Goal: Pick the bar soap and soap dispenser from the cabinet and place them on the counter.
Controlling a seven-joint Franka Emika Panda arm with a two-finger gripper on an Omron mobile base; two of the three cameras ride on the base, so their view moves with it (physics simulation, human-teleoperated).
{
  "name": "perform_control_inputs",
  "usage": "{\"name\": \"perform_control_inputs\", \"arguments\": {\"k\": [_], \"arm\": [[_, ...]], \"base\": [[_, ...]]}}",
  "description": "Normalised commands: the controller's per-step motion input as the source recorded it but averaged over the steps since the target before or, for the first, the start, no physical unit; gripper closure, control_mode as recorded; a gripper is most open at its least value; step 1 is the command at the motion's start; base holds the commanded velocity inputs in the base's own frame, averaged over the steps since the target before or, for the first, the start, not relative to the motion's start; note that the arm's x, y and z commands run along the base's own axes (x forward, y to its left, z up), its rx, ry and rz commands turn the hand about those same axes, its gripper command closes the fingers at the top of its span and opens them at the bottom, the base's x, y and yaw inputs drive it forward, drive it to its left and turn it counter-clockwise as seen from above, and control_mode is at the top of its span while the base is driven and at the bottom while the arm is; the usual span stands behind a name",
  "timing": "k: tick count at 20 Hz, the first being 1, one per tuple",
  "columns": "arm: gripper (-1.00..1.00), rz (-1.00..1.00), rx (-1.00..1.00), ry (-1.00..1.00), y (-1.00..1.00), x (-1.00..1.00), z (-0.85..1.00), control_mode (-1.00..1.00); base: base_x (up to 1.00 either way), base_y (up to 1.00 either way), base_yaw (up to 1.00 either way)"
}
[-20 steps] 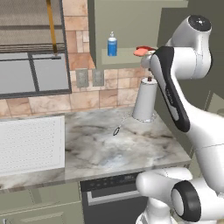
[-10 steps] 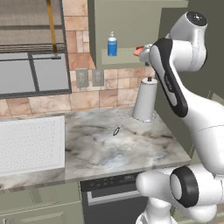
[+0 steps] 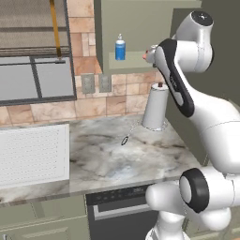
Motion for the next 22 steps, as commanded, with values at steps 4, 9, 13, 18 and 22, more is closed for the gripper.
{"name": "perform_control_inputs", "arguments": {"k": [4,9,13,18,22], "arm": [[-1.00,-0.03,0.00,0.00,0.00,0.29,0.00,-1.00],[-1.00,-0.02,0.00,0.00,-0.04,0.32,0.00,-1.00],[-1.00,-0.01,0.00,0.00,-0.07,0.30,0.00,-1.00],[-1.00,0.00,0.00,0.00,-0.07,0.33,0.00,-1.00],[-1.00,0.00,0.01,0.00,-0.09,0.32,0.00,-1.00]], "base": [[0.00,0.00,0.00],[0.00,0.00,0.00],[0.00,0.00,0.00],[0.00,0.00,0.00],[0.00,0.00,0.00]]}}
